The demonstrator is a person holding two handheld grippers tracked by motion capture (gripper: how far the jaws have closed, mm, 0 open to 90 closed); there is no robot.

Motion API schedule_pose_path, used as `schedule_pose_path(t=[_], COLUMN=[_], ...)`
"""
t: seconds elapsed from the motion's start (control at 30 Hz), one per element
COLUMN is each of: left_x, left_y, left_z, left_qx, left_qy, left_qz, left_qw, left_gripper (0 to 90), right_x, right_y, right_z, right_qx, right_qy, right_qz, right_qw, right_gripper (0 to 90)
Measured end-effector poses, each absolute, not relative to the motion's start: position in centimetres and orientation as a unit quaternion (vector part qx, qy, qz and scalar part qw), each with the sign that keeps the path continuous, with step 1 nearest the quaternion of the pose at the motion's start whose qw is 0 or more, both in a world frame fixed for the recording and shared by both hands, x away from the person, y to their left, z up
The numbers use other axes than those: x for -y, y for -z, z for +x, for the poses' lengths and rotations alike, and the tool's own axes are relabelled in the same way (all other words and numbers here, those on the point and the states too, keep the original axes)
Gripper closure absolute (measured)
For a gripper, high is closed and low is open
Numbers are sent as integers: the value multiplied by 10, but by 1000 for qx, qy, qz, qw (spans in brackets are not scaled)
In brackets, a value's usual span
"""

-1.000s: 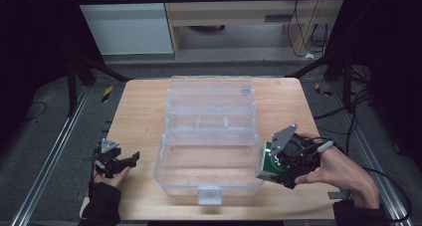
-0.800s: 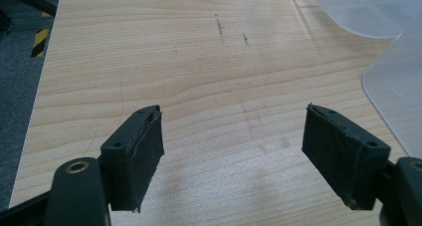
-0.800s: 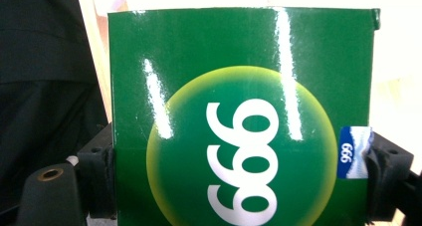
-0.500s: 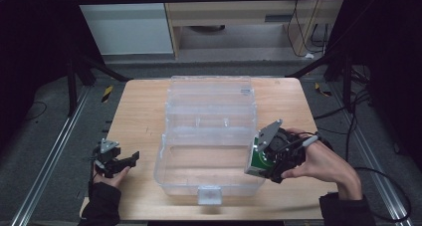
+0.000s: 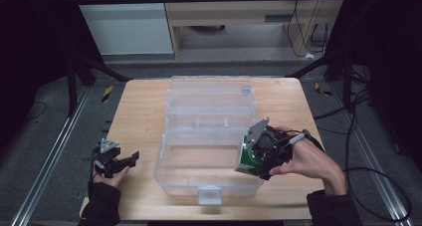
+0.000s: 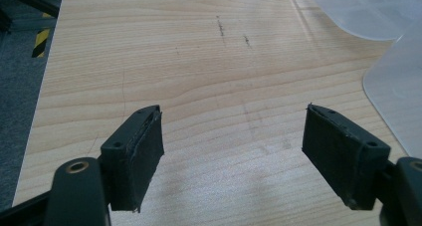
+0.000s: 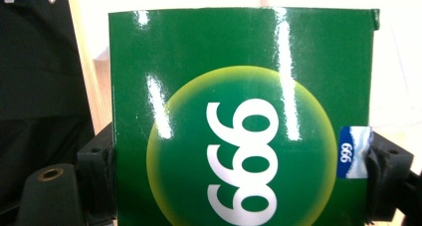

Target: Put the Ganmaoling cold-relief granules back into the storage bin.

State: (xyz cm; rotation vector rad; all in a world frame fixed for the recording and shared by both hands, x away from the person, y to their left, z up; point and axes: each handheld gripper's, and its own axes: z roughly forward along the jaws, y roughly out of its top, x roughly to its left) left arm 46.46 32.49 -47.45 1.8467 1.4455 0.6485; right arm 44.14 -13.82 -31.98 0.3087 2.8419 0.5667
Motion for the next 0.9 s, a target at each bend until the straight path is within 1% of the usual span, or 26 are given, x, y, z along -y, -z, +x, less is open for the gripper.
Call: schedule_pose_path(t=[0.33, 0.9], left_x=[-325, -326], left_y=[475, 474], left_z=[465, 464], left_qx=[-557, -558], left_qy=[-250, -251], left_qz=[711, 711], left_qw=[347, 348], left_gripper=[234, 234], right_x=[128, 113], right_y=[329, 349], right_z=[446, 448], right_qx=[-970, -979], right_qy=[-192, -149], right_qz=[98, 84], right_qw=[113, 110], right_gripper=[159, 160])
